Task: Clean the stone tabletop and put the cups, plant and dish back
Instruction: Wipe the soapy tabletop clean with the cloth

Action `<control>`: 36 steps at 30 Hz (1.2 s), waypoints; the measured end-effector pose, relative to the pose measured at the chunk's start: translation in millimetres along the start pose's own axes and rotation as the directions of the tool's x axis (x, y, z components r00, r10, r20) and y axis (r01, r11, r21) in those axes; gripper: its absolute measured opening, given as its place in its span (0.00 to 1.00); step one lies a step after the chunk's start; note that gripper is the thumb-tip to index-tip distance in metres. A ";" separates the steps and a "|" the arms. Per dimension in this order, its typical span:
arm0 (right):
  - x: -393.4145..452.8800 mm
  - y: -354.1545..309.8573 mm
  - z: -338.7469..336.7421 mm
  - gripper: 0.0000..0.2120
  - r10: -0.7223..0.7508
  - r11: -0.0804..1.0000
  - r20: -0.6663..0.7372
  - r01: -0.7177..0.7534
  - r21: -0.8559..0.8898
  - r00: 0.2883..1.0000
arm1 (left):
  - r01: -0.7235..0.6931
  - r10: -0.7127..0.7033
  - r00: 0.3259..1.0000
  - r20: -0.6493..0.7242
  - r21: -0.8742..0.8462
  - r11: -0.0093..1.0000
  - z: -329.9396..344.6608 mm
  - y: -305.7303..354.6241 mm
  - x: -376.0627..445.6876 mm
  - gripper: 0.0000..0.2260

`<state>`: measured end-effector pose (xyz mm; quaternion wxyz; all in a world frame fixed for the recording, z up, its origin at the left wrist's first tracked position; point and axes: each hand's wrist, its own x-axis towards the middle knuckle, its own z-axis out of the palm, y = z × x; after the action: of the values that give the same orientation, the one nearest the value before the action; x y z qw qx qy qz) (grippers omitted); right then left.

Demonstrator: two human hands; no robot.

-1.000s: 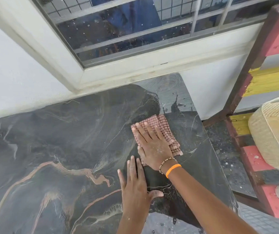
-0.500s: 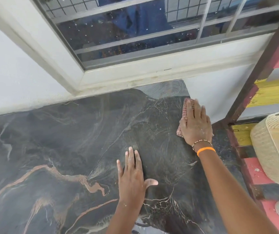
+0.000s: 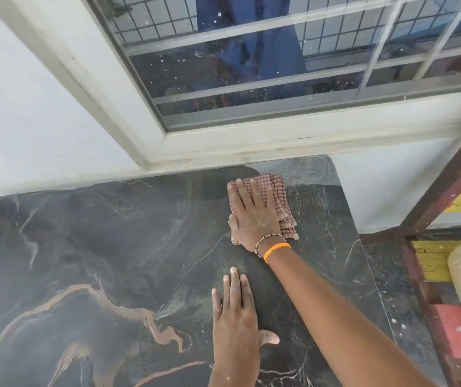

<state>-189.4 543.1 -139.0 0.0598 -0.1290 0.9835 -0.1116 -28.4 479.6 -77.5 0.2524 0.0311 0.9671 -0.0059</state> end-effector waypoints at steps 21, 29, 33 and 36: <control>-4.6 128.4 -33.2 0.29 0.447 0.893 -0.095 -0.436 0.115 0.890 | 0.017 -0.017 0.996 -0.093 -0.002 1.000 -2.6 4.9 -2.7 0.51; -84.5 96.8 -9.9 0.29 0.479 0.877 -0.174 -0.477 0.055 0.860 | 0.012 -0.014 1.000 -0.025 -0.079 0.997 18.3 -4.5 2.1 0.49; -73.5 87.7 -7.9 0.30 0.520 0.853 -0.139 -0.520 0.045 0.843 | -0.003 -0.002 0.997 -0.081 -0.067 0.998 13.4 -7.1 -3.0 0.47; -41.2 74.7 -11.2 0.29 0.492 0.871 -0.105 -0.489 0.047 0.865 | -0.030 0.018 0.989 -0.147 -0.077 0.997 19.3 -17.6 -13.3 0.45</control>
<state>-169.5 626.8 -142.0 0.0314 0.1321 0.9847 -0.1092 -8.5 460.7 -88.0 0.1821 0.0330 0.9820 0.0378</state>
